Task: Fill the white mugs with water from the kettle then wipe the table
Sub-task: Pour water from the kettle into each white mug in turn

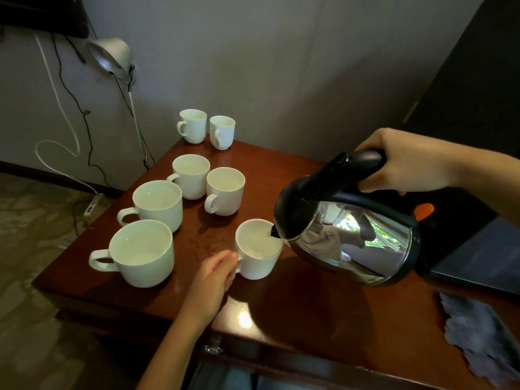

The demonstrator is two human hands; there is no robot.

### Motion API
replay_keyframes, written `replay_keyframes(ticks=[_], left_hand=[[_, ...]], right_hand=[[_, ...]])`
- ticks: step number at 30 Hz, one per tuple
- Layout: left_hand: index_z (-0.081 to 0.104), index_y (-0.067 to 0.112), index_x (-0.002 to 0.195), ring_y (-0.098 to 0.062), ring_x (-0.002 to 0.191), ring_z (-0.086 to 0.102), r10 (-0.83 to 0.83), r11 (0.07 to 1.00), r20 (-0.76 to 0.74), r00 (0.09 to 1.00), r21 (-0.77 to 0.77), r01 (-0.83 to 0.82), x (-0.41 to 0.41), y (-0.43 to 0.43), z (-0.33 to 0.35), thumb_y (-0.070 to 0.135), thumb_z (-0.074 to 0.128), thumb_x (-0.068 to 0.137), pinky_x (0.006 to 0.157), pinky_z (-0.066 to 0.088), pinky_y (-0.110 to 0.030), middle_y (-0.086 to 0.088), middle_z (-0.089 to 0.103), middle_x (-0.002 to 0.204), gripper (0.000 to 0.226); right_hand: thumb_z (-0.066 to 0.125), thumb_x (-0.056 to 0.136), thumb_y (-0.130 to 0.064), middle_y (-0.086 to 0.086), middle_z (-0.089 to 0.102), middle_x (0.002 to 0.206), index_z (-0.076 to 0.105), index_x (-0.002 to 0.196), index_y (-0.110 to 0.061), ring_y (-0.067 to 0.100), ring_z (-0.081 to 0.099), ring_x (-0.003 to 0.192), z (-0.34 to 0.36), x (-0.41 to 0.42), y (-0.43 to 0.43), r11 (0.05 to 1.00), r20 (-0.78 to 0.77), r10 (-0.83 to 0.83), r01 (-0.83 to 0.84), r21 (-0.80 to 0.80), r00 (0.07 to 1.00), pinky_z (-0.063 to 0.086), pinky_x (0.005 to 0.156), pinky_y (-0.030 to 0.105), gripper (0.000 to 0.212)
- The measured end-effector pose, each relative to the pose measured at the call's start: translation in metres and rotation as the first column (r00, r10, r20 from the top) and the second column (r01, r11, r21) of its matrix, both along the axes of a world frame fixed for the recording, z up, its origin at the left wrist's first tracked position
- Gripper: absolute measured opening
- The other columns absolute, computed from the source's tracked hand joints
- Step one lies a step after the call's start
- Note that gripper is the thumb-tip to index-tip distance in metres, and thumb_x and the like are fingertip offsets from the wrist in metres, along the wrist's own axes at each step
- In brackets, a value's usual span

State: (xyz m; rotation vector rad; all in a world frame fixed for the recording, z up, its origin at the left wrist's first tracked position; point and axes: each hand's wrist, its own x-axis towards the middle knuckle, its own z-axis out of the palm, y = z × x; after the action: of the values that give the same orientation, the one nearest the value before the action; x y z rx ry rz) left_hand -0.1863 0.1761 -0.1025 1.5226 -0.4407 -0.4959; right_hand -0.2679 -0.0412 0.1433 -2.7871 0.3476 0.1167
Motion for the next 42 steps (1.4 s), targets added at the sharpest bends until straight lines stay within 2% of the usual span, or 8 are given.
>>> replay_keyframes(ticks=[13,18,21,24,27,32,38,42], left_hand=[[0.042,0.012,0.063,-0.011,0.051,0.030,-0.003,1.000,0.006,1.000,0.011,0.003,0.001,0.000,-0.004,0.021,0.043,0.098,0.053,0.026,-0.028,0.005,0.033,0.051,0.036],[0.044,0.012,0.065,-0.010,0.051,0.030,-0.006,1.000,0.005,1.000,-0.001,0.006,0.001,0.000,-0.004,0.022,0.043,0.098,0.051,0.026,-0.024,0.005,0.033,0.052,0.034],[0.043,0.012,0.064,-0.009,0.051,0.030,-0.006,1.000,0.000,1.000,-0.013,0.006,0.001,0.000,-0.004,0.021,0.044,0.097,0.050,0.026,-0.022,0.006,0.033,0.052,0.035],[0.044,0.012,0.064,-0.006,0.050,0.031,-0.006,1.000,-0.008,1.000,-0.017,0.006,0.000,0.000,-0.003,0.021,0.043,0.097,0.048,0.027,-0.018,0.008,0.034,0.051,0.035],[0.044,0.012,0.064,-0.006,0.050,0.031,-0.009,1.000,-0.003,1.000,-0.002,0.009,0.000,0.001,-0.002,0.022,0.043,0.098,0.050,0.027,-0.021,0.007,0.034,0.051,0.035],[0.042,0.011,0.064,-0.008,0.050,0.030,-0.007,1.000,0.000,1.000,0.008,0.007,0.000,0.000,0.000,0.021,0.042,0.098,0.050,0.027,-0.023,0.004,0.034,0.052,0.035],[0.041,0.010,0.063,-0.009,0.050,0.032,-0.009,0.999,0.014,1.000,0.032,0.008,0.001,0.001,0.000,0.021,0.042,0.098,0.051,0.029,-0.023,0.004,0.035,0.052,0.036],[0.042,0.009,0.062,-0.012,0.051,0.035,0.033,0.999,-0.001,0.999,0.012,-0.033,-0.002,0.000,-0.001,0.020,0.043,0.097,0.054,0.031,-0.026,0.002,0.036,0.052,0.037]], right_hand=[[0.068,0.074,-0.008,0.003,0.059,0.051,0.064,0.071,-0.011,0.008,0.052,0.038,0.001,-0.002,0.000,1.000,-0.010,-0.014,0.014,0.013,1.000,0.042,0.038,0.020,0.006],[0.068,0.075,-0.008,-0.005,0.062,0.053,0.065,0.075,-0.011,0.006,0.053,0.039,-0.001,-0.007,-0.002,0.998,-0.004,-0.030,0.030,0.049,1.000,0.043,0.038,0.018,0.004],[0.068,0.076,-0.007,0.001,0.061,0.053,0.065,0.076,-0.012,0.006,0.053,0.039,-0.005,-0.011,-0.005,0.998,0.014,-0.044,0.043,0.053,0.999,0.044,0.039,0.020,0.006],[0.068,0.076,-0.005,0.008,0.061,0.061,0.065,0.078,-0.011,0.010,0.054,0.044,-0.009,-0.017,-0.009,0.995,0.041,-0.059,0.055,0.088,0.997,0.045,0.042,0.022,0.007],[0.068,0.075,-0.003,0.009,0.060,0.059,0.065,0.076,-0.012,0.016,0.054,0.045,-0.015,-0.022,-0.013,0.990,0.073,-0.062,0.052,0.127,0.995,0.044,0.041,0.023,0.009],[0.068,0.075,-0.001,0.002,0.057,0.049,0.065,0.076,-0.011,0.009,0.050,0.038,-0.025,-0.032,-0.022,0.983,0.115,-0.084,0.063,0.174,0.990,0.041,0.037,0.019,0.010],[0.067,0.074,0.001,-0.001,0.062,0.053,0.065,0.073,-0.012,0.006,0.052,0.040,-0.037,-0.042,-0.023,0.971,0.197,-0.074,0.026,0.237,0.978,0.041,0.041,0.017,0.013],[0.069,0.072,-0.002,0.009,0.063,0.060,0.067,0.074,-0.013,0.017,0.056,0.046,-0.044,-0.048,-0.026,0.966,0.259,-0.082,0.013,0.257,0.962,0.042,0.045,0.023,0.011]])
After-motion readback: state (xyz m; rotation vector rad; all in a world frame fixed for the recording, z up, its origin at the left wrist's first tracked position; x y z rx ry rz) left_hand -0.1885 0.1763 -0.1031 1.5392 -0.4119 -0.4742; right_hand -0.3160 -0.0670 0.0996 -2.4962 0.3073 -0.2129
